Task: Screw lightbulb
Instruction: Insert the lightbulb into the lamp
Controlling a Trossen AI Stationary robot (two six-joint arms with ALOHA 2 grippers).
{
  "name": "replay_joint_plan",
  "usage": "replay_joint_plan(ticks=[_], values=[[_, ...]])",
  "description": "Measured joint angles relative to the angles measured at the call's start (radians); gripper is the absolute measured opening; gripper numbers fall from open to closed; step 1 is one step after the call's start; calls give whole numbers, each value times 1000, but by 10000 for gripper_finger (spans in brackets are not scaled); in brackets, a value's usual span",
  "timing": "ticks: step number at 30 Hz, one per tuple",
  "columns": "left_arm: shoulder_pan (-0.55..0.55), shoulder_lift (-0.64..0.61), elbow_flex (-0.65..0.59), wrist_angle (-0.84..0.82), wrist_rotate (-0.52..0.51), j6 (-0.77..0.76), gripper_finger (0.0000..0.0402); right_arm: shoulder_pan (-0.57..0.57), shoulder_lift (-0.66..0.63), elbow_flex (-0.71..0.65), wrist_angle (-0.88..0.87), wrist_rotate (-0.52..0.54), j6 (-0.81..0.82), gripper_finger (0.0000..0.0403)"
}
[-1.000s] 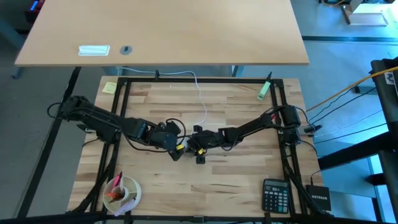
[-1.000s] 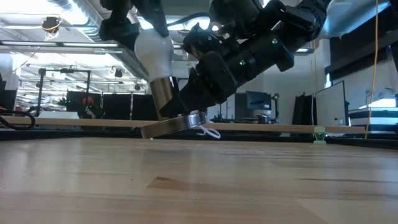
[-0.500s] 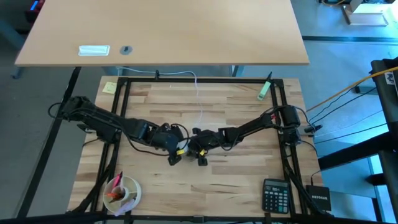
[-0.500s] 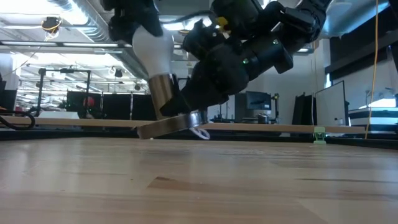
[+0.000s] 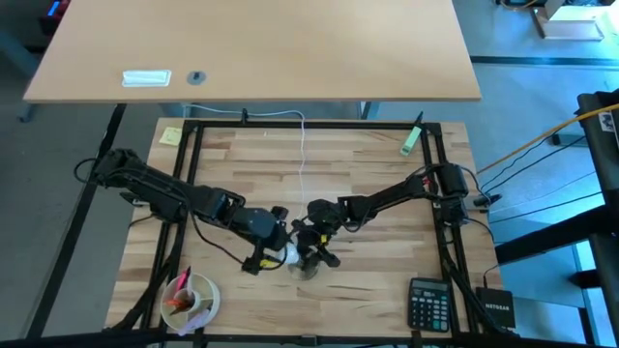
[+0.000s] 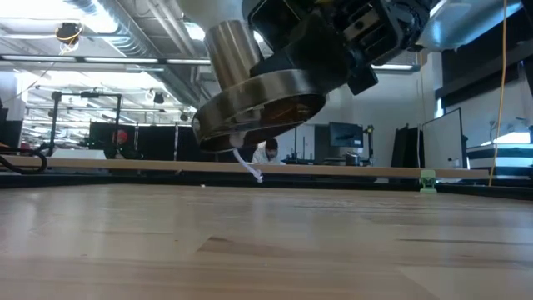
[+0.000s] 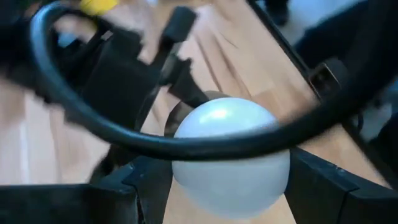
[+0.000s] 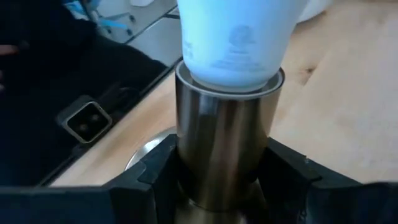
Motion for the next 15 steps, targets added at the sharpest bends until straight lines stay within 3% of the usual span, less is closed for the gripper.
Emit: replay_joint_plan(ticks=[5, 15], values=[[0, 2, -2, 4, 13, 107, 259, 0, 0, 3, -26, 24, -7, 179], [5, -3, -6, -43, -48, 53, 311, 1, -11, 13, 4, 106, -9, 179]])
